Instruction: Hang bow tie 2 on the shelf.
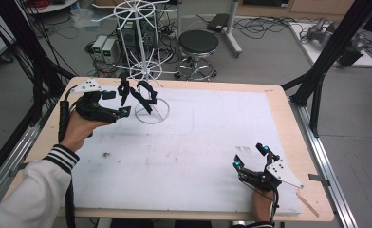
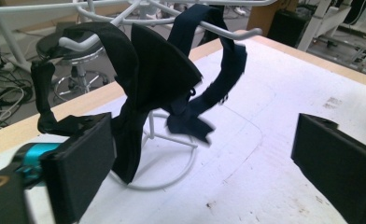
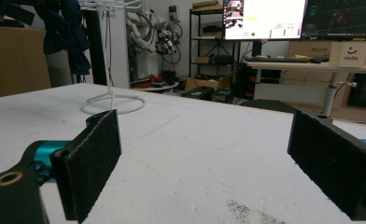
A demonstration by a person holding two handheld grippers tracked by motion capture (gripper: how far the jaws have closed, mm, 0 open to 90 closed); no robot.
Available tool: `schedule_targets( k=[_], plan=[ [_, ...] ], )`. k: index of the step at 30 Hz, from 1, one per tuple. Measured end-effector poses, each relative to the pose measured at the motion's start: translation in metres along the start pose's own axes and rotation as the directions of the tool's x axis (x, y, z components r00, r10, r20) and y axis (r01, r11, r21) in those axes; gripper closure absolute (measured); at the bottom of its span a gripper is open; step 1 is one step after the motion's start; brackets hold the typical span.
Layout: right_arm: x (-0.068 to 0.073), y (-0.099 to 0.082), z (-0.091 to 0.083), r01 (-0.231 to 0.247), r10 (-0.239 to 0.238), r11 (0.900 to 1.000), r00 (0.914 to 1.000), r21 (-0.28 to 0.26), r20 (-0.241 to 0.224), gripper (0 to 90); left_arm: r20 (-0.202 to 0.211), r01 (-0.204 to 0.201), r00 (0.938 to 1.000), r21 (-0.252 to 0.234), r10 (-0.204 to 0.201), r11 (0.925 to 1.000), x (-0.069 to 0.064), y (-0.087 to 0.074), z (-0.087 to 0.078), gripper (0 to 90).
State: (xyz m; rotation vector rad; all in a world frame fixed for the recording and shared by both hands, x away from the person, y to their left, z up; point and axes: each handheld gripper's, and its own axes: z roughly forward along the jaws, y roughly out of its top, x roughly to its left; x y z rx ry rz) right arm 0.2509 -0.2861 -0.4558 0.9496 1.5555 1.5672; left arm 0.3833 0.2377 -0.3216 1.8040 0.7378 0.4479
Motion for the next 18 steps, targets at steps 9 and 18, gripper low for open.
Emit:
schedule_targets(
  k=[9,18],
  plan=[
    [0.0,0.0,0.0,-0.004,0.004,1.0,1.0,-0.002,-0.001,9.1,-0.033,-0.013,0.9994,-0.131,0.009,0.9914,-0.015,-0.028,-0.041,6.3],
    [0.0,0.0,-0.001,-0.005,0.005,1.0,1.0,0.0,0.001,9.1,-0.114,-0.061,0.993,-0.259,0.032,0.9638,-0.025,-0.089,-0.061,6.4]
  ],
)
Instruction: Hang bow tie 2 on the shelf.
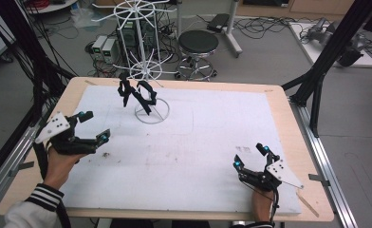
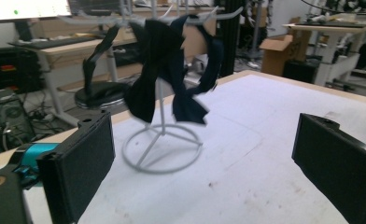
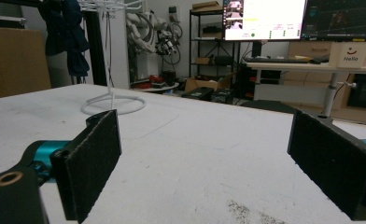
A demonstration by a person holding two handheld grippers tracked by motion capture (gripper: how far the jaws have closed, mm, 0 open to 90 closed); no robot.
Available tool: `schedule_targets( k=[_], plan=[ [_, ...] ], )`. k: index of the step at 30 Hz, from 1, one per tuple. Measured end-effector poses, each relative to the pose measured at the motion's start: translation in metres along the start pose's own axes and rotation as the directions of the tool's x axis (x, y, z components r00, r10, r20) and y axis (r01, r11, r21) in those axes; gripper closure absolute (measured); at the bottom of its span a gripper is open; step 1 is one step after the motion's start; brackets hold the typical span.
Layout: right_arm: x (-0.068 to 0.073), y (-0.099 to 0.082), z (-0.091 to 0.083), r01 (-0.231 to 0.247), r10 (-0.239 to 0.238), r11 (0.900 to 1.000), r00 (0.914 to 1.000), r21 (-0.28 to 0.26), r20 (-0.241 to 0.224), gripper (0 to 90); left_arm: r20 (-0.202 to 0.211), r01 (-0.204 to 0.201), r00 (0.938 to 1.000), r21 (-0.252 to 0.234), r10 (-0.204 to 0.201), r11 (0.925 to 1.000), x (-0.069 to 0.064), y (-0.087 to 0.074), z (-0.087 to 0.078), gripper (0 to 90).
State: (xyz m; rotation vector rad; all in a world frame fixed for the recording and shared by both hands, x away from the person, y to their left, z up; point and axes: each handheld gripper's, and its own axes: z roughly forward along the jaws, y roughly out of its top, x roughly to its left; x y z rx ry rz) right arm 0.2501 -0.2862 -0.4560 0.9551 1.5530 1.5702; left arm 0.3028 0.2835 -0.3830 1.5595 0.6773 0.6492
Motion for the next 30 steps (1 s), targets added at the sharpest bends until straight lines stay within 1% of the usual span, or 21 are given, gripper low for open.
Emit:
schedule_targets(
  k=[3,6,8,11,13,17,20,21,22,24,25,27,30],
  plan=[
    [0.0,0.0,0.0,0.001,-0.001,1.0,1.0,-0.001,-0.002,9.1,-0.018,0.007,0.9998,-0.014,-0.007,0.9999,-0.003,-0.022,-0.005,6.4],
    [0.0,0.0,0.0,0.001,-0.001,1.0,1.0,-0.001,-0.002,9.1,-0.037,0.013,0.9992,-0.038,-0.015,0.9992,-0.007,-0.036,-0.008,6.3],
    [0.0,0.0,0.0,0.0,0.0,1.0,1.0,0.0,0.0,9.1,-0.041,0.004,0.9991,-0.05,-0.006,0.9987,-0.008,-0.039,-0.01,6.3],
    [-0.001,0.0,0.001,0.0,0.0,1.0,1.0,0.001,-0.003,9.1,-0.046,0.0,0.9989,-0.073,-0.004,0.9973,-0.009,-0.043,-0.012,6.4],
    [-0.001,0.0,0.001,0.004,-0.004,1.0,1.0,-0.002,-0.003,9.1,-0.042,0.004,0.9991,-0.078,-0.007,0.9969,-0.009,-0.046,-0.014,6.4],
    [0.0,0.0,0.001,0.005,-0.005,1.0,1.0,-0.002,-0.003,9.1,-0.061,0.015,0.9979,-0.096,-0.021,0.9953,-0.009,-0.056,-0.016,6.4],
    [0.0,0.0,0.001,0.002,-0.002,1.0,1.0,-0.001,0.0,9.1,-0.062,0.023,0.9977,-0.101,-0.029,0.9947,-0.008,-0.062,-0.017,6.4],
    [-0.001,0.0,0.001,0.004,-0.004,1.0,1.0,-0.002,-0.003,9.1,-0.053,0.023,0.9982,-0.099,-0.028,0.9949,-0.008,-0.064,-0.018,6.4],
    [-0.001,0.0,0.001,0.004,-0.004,1.0,1.0,-0.002,-0.004,9.1,-0.058,0.024,0.9979,-0.099,-0.03,0.9948,-0.009,-0.067,-0.018,6.4],
    [-0.001,0.0,0.001,0.004,-0.004,1.0,1.0,-0.002,-0.003,9.1,-0.056,0.036,0.9976,-0.101,-0.042,0.9942,-0.009,-0.073,-0.018,6.4],
    [-0.001,0.0,0.001,0.004,-0.004,1.0,1.0,-0.002,-0.004,9.1,-0.067,0.032,0.9969,-0.12,-0.04,0.9923,-0.011,-0.074,-0.019,6.4],
    [-0.001,0.0,0.001,0.005,-0.005,1.0,1.0,-0.002,-0.004,9.1,-0.069,0.031,0.9968,-0.139,-0.041,0.9899,-0.011,-0.075,-0.021,6.4],
    [-0.001,0.0,0.001,0.003,-0.003,1.0,1.0,0.0,-0.004,9.1,-0.072,0.012,0.9972,-0.131,-0.022,0.9913,-0.012,-0.075,-0.021,6.4]
  ],
)
